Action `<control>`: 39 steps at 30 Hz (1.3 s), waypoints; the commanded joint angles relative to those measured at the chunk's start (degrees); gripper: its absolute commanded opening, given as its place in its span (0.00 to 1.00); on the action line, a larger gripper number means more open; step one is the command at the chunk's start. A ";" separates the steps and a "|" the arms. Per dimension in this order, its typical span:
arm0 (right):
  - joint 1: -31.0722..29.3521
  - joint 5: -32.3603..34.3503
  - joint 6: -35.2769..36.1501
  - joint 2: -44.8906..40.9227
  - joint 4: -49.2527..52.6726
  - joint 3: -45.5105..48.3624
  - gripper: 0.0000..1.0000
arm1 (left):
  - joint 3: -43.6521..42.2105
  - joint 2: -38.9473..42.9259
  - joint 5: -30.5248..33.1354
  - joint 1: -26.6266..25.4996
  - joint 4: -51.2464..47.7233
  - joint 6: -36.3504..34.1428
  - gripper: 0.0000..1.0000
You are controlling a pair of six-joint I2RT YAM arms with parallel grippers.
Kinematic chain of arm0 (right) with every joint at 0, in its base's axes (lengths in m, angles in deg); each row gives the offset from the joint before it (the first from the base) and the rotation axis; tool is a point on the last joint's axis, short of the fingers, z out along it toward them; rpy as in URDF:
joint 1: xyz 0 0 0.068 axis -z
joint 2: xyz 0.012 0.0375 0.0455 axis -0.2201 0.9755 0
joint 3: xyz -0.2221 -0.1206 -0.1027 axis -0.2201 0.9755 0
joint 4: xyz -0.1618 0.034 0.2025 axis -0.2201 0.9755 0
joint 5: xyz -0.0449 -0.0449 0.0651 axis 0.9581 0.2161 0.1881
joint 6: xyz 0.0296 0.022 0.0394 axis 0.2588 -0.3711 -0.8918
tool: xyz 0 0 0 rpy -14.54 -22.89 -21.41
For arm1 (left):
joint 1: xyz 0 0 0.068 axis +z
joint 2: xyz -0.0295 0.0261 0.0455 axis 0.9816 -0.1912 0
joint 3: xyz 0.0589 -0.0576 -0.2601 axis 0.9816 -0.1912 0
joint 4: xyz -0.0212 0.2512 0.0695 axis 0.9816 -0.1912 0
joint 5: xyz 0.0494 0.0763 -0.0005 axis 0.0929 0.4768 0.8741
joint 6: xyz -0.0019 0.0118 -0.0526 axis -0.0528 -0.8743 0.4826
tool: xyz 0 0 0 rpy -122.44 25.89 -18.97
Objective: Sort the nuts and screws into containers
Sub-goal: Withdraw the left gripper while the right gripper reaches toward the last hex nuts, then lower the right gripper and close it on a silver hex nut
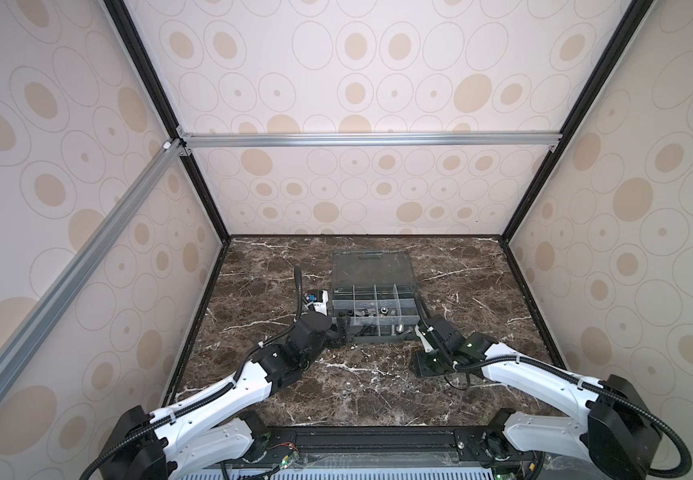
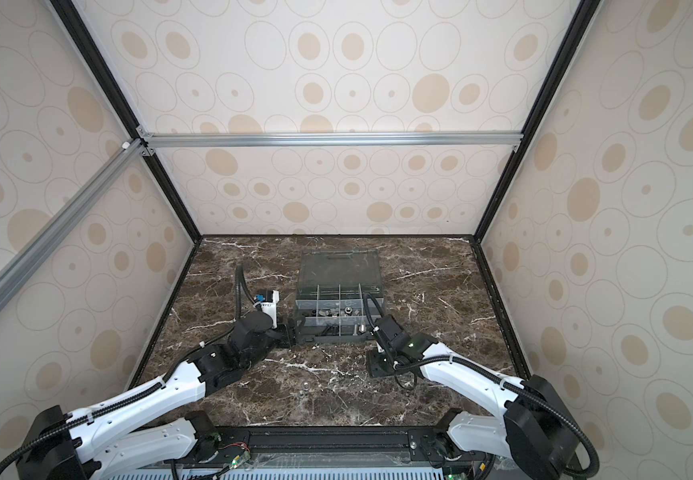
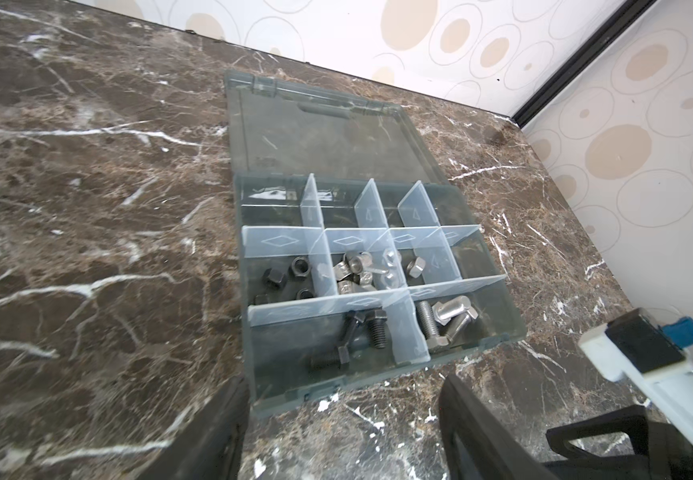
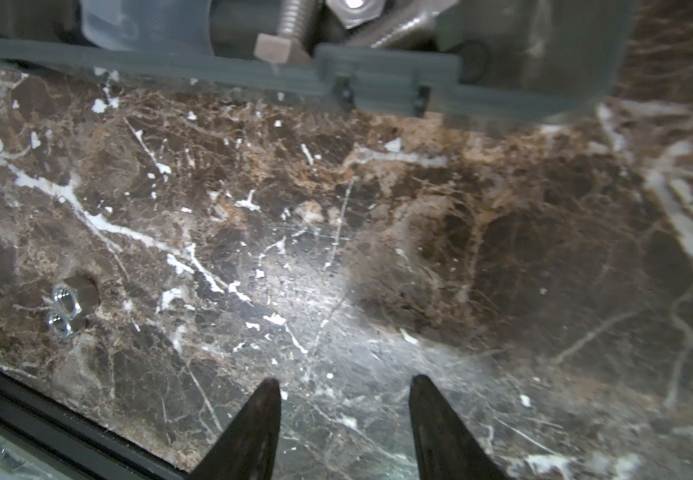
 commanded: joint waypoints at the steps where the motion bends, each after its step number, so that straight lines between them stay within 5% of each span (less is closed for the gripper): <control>1: -2.32 -0.34 1.19 3.09 -0.62 -2.59 0.54 | -2.33 4.34 3.17 0.61 -1.60 3.31 0.73; 17: -11.31 0.98 1.37 14.75 -1.67 -10.06 0.54 | -13.03 24.97 6.46 0.74 -8.98 10.70 0.76; 39: -20.27 -1.04 5.02 26.93 -1.26 -19.62 0.54 | -16.96 34.67 6.83 0.78 -15.62 17.41 0.76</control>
